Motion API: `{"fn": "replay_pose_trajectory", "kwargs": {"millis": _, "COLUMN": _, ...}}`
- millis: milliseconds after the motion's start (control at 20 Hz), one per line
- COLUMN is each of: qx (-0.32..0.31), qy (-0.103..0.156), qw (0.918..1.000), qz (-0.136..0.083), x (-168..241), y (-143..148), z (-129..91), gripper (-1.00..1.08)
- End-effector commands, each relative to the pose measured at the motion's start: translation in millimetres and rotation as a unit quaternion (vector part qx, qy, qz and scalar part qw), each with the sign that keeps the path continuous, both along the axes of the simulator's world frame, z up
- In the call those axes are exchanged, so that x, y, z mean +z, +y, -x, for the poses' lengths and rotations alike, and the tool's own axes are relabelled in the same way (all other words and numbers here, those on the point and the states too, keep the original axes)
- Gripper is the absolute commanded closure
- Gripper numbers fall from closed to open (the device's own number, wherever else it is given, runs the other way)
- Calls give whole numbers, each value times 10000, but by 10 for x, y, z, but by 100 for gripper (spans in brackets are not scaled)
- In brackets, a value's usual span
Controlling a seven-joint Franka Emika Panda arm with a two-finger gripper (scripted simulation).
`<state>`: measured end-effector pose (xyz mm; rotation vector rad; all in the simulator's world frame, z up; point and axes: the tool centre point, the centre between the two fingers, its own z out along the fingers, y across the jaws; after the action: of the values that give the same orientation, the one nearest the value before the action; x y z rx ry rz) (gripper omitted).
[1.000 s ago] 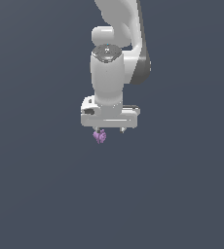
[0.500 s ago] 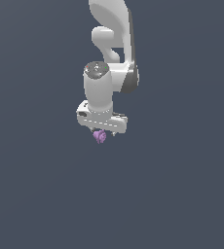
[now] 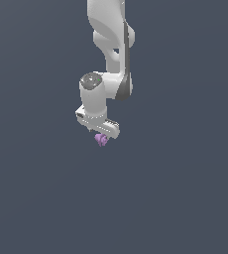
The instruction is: Pick up the object and move it to a goal position.
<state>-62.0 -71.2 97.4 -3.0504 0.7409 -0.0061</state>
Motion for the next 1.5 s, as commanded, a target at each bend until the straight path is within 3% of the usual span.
{"fn": "replay_pose_trajectory", "kwargs": {"millis": 0, "qx": -136, "qy": 15, "qw": 9999, "qz": 5, "x": -51, "y": -34, "z": 50, "gripper": -92}}
{"fn": "replay_pose_trajectory", "kwargs": {"millis": 400, "qx": -157, "qy": 22, "qw": 9999, "qz": 6, "x": -115, "y": -42, "z": 63, "gripper": -92}}
{"fn": "replay_pose_trajectory", "kwargs": {"millis": 1100, "qx": -186, "qy": 22, "qw": 9998, "qz": 7, "x": -571, "y": -47, "z": 74, "gripper": -92}}
{"fn": "replay_pose_trajectory", "kwargs": {"millis": 1150, "qx": -186, "qy": 22, "qw": 9998, "qz": 7, "x": -571, "y": -47, "z": 74, "gripper": 108}}
{"fn": "replay_pose_trajectory", "kwargs": {"millis": 1450, "qx": -186, "qy": 22, "qw": 9998, "qz": 7, "x": -571, "y": -47, "z": 74, "gripper": 108}}
